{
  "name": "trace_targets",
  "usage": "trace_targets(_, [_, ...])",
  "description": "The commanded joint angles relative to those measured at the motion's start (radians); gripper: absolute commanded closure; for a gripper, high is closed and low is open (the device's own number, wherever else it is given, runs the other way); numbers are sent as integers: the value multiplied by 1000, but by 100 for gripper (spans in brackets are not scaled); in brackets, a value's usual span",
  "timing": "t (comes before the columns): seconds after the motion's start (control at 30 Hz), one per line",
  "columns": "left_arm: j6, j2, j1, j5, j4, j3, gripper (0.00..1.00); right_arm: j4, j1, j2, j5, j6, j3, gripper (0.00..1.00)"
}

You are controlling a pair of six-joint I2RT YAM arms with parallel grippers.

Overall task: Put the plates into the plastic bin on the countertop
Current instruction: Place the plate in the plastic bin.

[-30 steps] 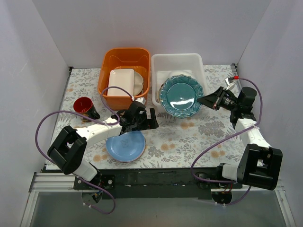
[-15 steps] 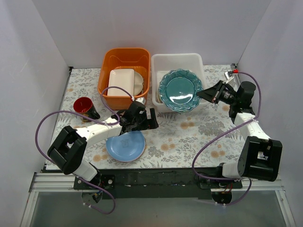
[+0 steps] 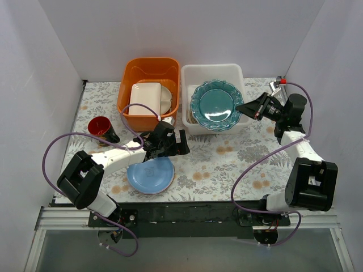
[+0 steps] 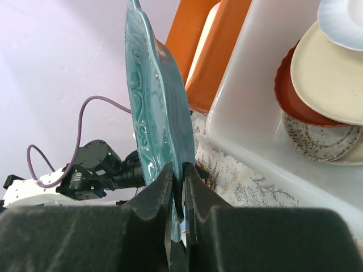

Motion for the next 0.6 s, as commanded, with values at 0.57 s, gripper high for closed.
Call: trace_targets(0.57, [13, -47, -7, -30, -17, 4, 2, 28, 17, 122, 52, -40, 202, 99])
